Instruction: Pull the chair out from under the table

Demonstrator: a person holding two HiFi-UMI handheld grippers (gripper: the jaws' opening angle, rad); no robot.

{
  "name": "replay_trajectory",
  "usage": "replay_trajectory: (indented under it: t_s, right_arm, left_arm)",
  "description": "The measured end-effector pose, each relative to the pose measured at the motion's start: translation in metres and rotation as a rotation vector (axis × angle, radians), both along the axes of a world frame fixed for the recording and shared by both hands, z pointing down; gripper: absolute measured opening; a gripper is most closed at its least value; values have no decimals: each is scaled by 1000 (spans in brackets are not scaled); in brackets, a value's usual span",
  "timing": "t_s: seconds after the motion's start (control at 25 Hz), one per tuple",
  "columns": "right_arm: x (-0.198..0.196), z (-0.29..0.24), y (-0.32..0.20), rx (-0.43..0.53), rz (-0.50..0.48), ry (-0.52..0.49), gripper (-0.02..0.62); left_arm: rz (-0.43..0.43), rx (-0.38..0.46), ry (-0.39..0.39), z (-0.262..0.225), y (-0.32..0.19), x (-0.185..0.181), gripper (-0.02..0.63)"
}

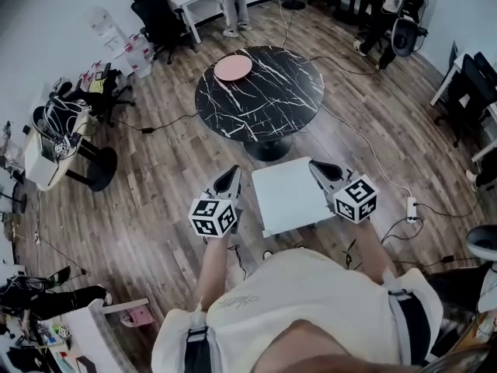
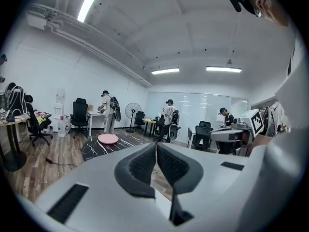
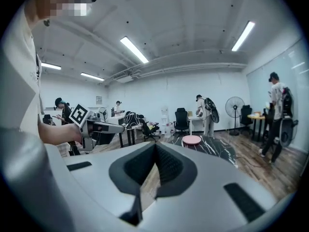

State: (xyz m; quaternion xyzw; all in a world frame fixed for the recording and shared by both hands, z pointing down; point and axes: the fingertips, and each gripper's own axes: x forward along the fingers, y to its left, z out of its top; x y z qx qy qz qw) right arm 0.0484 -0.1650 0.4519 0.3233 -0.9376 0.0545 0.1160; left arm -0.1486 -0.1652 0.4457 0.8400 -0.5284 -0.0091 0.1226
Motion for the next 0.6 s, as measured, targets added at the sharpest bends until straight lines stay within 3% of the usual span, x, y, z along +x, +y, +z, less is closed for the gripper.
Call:
replay_trajectory:
  t_s: [0.24, 0.6]
  right_arm:
    - [-8, -36, -14, 39, 0, -92, 6]
    - [-11, -58, -32, 100, 7, -105, 6]
  left_arm:
    - [-20, 74, -46, -28, -6, -8, 23]
    - [0, 110, -37, -51, -13, -7, 23]
